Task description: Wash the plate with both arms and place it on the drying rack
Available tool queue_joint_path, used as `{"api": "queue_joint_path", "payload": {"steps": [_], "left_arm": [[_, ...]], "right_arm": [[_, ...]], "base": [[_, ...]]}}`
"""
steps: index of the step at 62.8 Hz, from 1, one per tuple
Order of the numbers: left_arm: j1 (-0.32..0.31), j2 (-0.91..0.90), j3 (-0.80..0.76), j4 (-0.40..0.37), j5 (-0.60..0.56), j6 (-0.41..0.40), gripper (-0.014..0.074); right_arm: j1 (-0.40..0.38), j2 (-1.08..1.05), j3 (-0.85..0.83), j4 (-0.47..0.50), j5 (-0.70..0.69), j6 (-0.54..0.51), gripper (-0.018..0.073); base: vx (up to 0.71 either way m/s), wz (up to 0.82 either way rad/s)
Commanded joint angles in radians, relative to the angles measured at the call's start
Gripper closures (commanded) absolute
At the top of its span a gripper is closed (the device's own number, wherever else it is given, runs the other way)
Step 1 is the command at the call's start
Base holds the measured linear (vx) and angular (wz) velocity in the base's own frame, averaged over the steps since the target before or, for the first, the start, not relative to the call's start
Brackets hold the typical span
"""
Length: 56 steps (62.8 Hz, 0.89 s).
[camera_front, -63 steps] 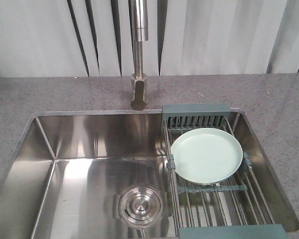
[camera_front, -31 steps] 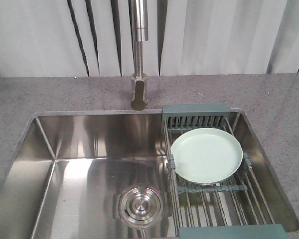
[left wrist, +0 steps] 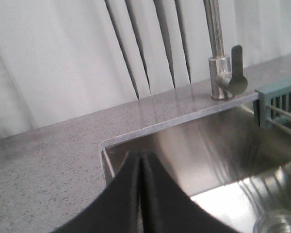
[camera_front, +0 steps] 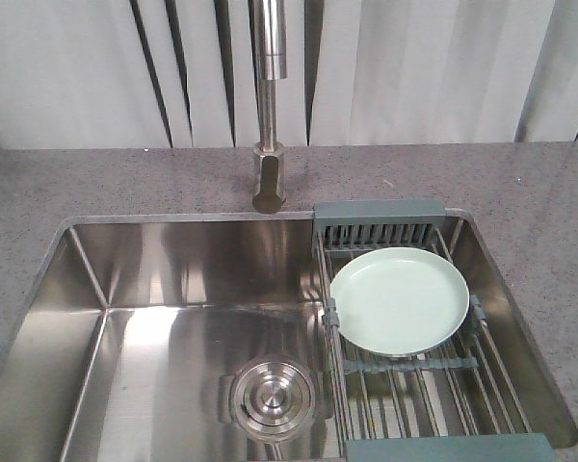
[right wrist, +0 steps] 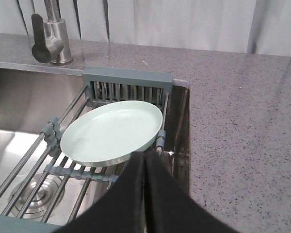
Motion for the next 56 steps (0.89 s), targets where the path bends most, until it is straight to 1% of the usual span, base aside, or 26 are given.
{"api": "queue_joint_path", "payload": {"steps": [1, 5, 9, 11, 15, 19, 26, 32, 41, 45, 53, 56], "left_arm": [[0.024, -0.035, 0.04, -0.01, -0.174, -0.146, 0.0601], [0.043, -0.062, 0.088, 0.001, -0.189, -0.216, 0.0601], [0.058, -0.085, 0.122, 0.002, -0.171, -0.287, 0.0601], [0.064, -0.095, 0.124, 0.002, -0.132, -0.314, 0.0601], [0.074, -0.106, 0.122, 0.005, -0.067, -0.336, 0.0601], [0.084, -0.109, 0.122, 0.005, -0.018, -0.336, 0.0601], [0.115, -0.109, 0.122, 0.004, 0.021, -0.336, 0.0601], [0.135, -0.109, 0.123, 0.004, 0.02, -0.336, 0.0601], [0.135, -0.109, 0.123, 0.008, 0.013, -0.328, 0.0601], [0.135, -0.109, 0.123, 0.021, 0.011, -0.309, 0.0601], [0.135, -0.109, 0.123, 0.021, 0.004, -0.26, 0.0601], [0.135, -0.109, 0.123, 0.021, 0.004, -0.259, 0.0601]], "right_arm": [[-0.003, 0.012, -0.027, 0.004, -0.072, -0.01, 0.0568], [-0.003, 0.012, -0.027, 0.004, -0.072, -0.01, 0.0568], [-0.003, 0.012, -0.027, 0.004, -0.072, -0.01, 0.0568], [-0.003, 0.012, -0.027, 0.004, -0.072, -0.01, 0.0568], [-0.003, 0.012, -0.027, 0.004, -0.073, -0.01, 0.0568], [-0.003, 0.012, -0.027, 0.004, -0.073, -0.01, 0.0568], [-0.003, 0.012, -0.027, 0.004, -0.073, -0.01, 0.0568], [-0.003, 0.012, -0.027, 0.004, -0.072, -0.01, 0.0568], [-0.003, 0.012, -0.027, 0.004, -0.072, -0.01, 0.0568], [-0.003, 0.012, -0.027, 0.004, -0.072, -0.01, 0.0568], [-0.003, 0.012, -0.027, 0.004, -0.072, -0.01, 0.0568], [-0.003, 0.012, -0.027, 0.004, -0.072, -0.01, 0.0568]], "base": [[0.0, 0.0], [0.0, 0.0], [0.0, 0.0], [0.0, 0.0], [0.0, 0.0], [0.0, 0.0], [0.0, 0.0], [0.0, 0.0], [0.0, 0.0], [0.0, 0.0], [0.0, 0.0], [0.0, 0.0]]}}
